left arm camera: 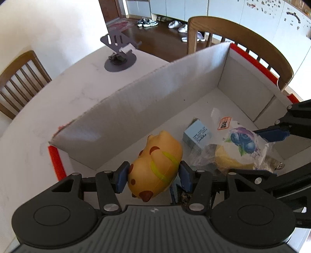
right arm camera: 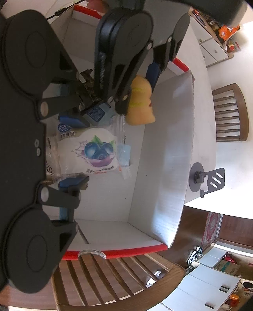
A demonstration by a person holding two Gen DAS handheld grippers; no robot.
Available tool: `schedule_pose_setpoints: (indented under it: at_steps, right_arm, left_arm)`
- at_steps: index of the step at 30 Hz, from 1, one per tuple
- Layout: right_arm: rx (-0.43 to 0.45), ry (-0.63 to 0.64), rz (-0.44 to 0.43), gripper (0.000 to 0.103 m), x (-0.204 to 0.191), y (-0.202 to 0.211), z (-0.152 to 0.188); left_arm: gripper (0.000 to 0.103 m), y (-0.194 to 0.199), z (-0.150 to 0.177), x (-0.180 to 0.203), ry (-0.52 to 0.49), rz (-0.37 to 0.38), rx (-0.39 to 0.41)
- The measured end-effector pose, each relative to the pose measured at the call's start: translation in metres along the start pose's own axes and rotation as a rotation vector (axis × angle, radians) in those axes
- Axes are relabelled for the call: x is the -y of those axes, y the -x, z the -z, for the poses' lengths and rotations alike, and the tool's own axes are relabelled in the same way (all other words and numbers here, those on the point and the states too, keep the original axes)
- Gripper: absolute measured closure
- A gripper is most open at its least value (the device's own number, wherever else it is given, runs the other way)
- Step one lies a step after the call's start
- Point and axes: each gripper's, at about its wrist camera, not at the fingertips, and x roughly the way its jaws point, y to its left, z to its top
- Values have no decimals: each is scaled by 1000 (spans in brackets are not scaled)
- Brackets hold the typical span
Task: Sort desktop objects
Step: 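Open the left tool to drop the yellow toy while the right tool releases the bun bag, then move both tools back from the box to the table items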
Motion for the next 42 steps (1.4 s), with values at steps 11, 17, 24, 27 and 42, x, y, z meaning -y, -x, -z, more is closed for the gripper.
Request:
schedule_pose_setpoints:
  at_steps: [11,17,24,27,42]
  right_arm:
    - [-2,-9,-9,51,3,0,-3]
    - [-3,-11,-13,50,3,2,-2]
    - [37,-5,-18,40,3,17,0]
    - [47,-3,-19,40,2,25,1]
    - [116,4,-51,39,-10,72,10]
  left_arm:
    - [44,-6,-1,-4,34,25,-23]
    - [42,0,-2,-3,30,25,-22]
    - [31,18,0,-4,38,31,16]
    - [31,28,3,-8,58,34,33]
    - [31,87,38,-23,125,85,138]
